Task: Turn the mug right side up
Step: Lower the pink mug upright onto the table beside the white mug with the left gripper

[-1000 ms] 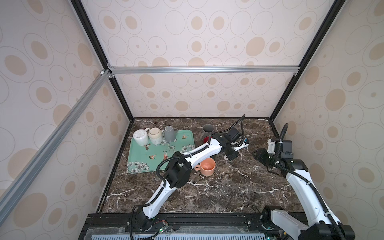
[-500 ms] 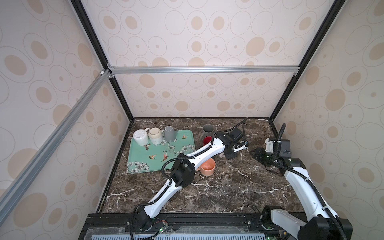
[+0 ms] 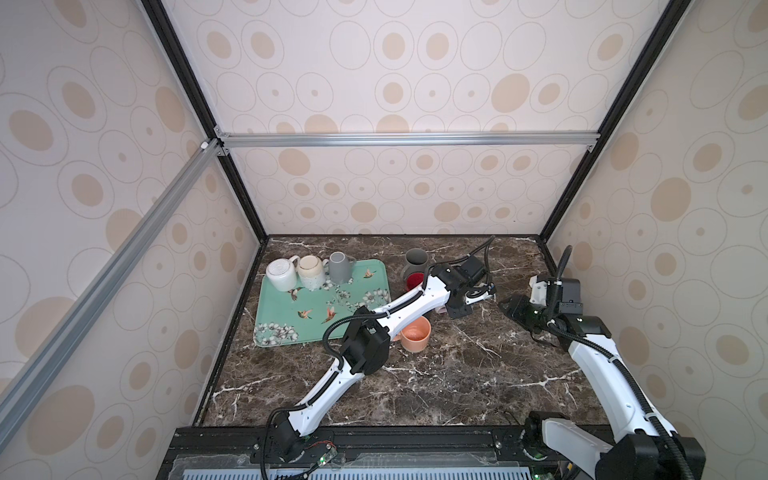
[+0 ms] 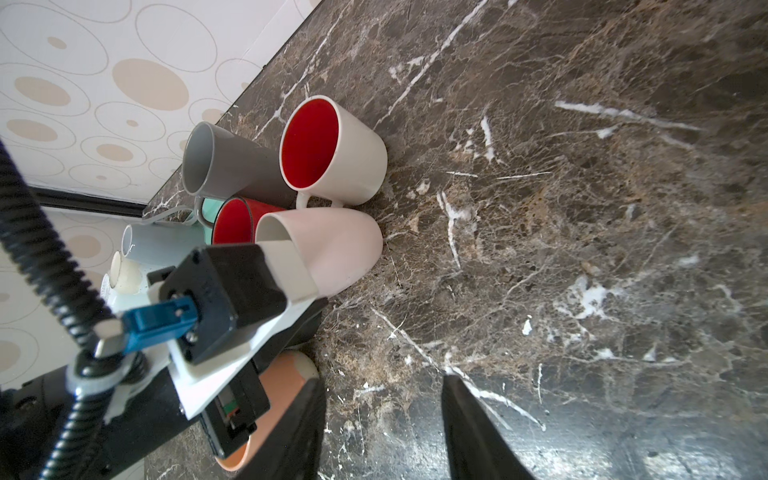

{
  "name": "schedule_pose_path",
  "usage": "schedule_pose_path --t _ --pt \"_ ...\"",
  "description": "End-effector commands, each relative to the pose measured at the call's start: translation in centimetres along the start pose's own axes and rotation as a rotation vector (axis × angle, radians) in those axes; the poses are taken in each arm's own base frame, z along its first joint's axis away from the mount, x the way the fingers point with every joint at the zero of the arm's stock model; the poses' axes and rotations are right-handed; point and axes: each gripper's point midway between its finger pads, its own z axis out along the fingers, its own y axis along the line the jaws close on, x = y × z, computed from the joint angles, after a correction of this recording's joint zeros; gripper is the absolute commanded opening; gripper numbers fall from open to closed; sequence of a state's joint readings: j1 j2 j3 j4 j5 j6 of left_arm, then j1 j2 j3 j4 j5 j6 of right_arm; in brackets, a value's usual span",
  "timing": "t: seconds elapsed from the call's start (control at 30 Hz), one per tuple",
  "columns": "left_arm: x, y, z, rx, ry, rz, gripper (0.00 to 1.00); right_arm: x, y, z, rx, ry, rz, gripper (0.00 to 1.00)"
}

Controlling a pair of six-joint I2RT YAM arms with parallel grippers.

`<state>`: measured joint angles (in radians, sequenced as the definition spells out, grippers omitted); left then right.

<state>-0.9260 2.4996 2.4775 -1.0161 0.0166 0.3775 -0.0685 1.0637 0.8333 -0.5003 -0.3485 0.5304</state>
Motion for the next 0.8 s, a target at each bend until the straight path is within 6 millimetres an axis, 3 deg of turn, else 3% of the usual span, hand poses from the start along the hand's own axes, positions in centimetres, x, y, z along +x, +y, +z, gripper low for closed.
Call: schedule_pose_path --t 0.0,0.37,0.77 --pt "-0.1 -0.1 -0.8 -0.012 0.005 0.039 0.15 0.1 0.1 -0.2 -0.016 -0.004 0.005 0.49" --pt "0.0 0.2 -1.4 -0.029 0.009 0.013 0.29 0.3 0.3 -0.3 -0.027 0.001 0.008 0.49" --pt "-2.7 0.8 -4.1 -0.031 -0.114 -0.027 0.40 0.3 0.7 -0.9 -0.038 -0.002 -0.001 0.49"
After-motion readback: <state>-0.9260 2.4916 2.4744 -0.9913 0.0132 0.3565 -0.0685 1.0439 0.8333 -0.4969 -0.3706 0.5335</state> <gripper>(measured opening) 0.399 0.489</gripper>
